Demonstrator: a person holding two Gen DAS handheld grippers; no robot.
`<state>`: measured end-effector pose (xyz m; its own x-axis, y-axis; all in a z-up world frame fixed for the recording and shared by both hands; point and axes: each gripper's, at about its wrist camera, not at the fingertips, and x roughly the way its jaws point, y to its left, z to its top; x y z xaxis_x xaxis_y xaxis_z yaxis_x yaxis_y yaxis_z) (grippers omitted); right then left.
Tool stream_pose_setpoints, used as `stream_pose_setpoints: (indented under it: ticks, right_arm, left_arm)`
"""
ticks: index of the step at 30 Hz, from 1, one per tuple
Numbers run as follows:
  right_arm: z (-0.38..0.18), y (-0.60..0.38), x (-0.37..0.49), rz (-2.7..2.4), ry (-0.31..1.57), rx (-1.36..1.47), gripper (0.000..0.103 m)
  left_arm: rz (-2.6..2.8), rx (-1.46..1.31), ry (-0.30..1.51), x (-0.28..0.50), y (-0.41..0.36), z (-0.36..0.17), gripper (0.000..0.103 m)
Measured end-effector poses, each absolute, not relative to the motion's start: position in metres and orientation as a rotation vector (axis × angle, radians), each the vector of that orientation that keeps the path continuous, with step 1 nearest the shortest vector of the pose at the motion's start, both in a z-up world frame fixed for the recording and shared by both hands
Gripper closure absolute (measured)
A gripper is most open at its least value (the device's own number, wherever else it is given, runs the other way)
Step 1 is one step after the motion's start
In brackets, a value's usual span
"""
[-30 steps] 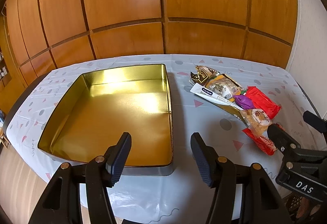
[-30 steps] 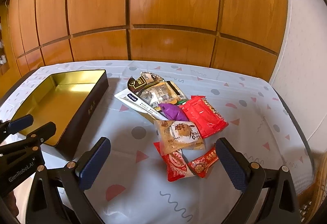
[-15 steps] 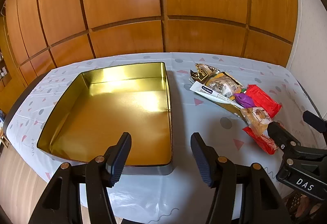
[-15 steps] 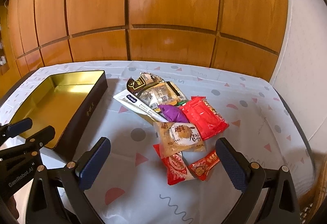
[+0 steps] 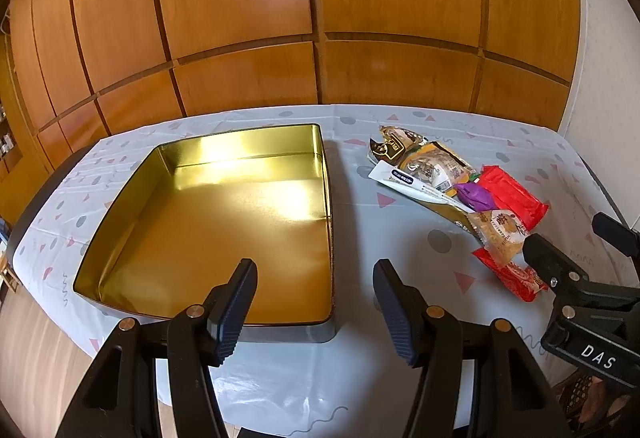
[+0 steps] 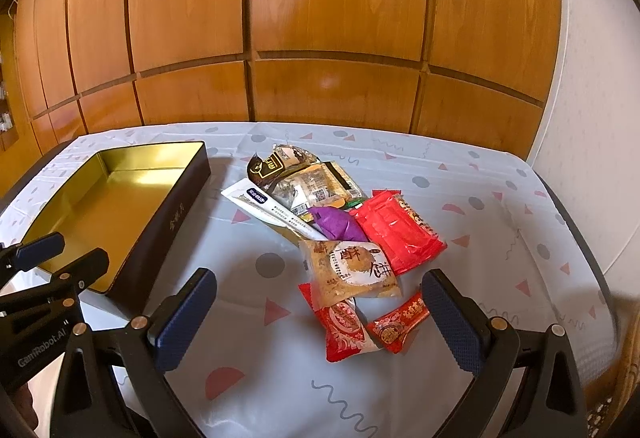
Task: Organize snacks
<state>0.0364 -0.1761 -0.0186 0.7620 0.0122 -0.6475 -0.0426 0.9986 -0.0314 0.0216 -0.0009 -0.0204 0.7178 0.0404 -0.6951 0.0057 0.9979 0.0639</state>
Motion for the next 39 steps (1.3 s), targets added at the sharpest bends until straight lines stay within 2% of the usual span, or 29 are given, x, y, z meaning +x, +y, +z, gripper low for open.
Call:
stream_pose_setpoints:
  ticks: [15,19,21,26,32,36,39]
  right_arm:
    - [-0.003,-0.188,0.053,0.045,0.675,-0.083,0.0]
    - [0.01,-0.202,0.071,0.081,0.675,-0.091,0.0]
    - [0.017,-0.211,0.082,0.095,0.671,-0.093,0.0]
    - [0.033,-0.258,0.13,0.133,0.697,-0.015,0.0]
    - [0.008,-0.316,0.184,0.074,0.793,0.019,0.0]
    - [-0.02,-0.344,0.197,0.053,0.885,0.117,0.0]
    - [-0.018,-0.345,0.2,0.057,0.882,0.129,0.0]
  left_arm:
    - [-0.057,0.038,0.798,0.024,-0.005,-0.023,0.042]
    - [-0.13,-0.006,0.8,0.024,-0.005,-0.02,0.041]
    - [-0.183,-0.056,0.812,0.026,-0.004,-0.019,0.036]
    - [-0.266,-0.096,0.837,0.032,-0.008,-0.018,0.037]
    - [-0.313,-0.042,0.889,0.058,-0.016,-0.009,0.046]
    - [-0.347,-0.108,1.0,0.089,-0.017,-0.013,0.059]
    - [-0.396,-0.111,1.023,0.103,-0.036,-0.013,0.067]
